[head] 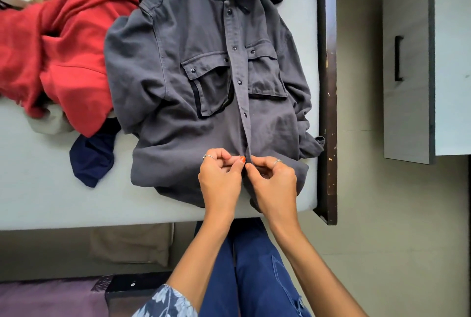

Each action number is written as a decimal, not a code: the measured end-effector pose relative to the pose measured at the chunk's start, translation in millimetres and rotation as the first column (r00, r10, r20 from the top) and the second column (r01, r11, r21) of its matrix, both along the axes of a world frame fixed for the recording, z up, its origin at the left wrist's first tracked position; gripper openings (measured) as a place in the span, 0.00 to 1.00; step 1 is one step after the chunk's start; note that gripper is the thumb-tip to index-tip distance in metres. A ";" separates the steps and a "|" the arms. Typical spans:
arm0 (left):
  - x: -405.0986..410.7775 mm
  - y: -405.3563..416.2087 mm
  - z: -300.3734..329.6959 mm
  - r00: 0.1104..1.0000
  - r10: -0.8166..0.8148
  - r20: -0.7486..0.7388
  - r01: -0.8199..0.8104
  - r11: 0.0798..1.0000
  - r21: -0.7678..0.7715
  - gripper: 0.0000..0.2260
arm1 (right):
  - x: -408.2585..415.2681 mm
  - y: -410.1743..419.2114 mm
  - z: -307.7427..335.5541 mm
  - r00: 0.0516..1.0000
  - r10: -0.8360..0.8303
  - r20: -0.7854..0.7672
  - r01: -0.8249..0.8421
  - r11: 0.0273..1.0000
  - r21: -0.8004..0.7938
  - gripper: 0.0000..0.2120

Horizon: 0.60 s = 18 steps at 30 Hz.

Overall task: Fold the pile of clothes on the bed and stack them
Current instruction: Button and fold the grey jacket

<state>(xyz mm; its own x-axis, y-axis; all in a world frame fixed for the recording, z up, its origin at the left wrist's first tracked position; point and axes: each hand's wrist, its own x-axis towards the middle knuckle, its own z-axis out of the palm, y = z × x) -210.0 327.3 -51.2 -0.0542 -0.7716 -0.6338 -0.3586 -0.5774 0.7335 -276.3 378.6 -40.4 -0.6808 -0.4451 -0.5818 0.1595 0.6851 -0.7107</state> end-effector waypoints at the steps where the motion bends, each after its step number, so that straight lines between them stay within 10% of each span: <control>1: -1.4 0.7 0.1 1.000 0.010 0.009 -0.010 1.000 0.005 0.13 | 0.6 0.6 -0.6 1.000 0.002 0.000 -0.002 1.000 -0.005 0.05; 18: -8.5 9.4 -6.2 0.990 0.131 0.057 -0.140 0.972 0.190 0.10 | -0.3 4.4 -5.8 0.996 0.083 0.043 -0.081 0.996 -0.041 0.08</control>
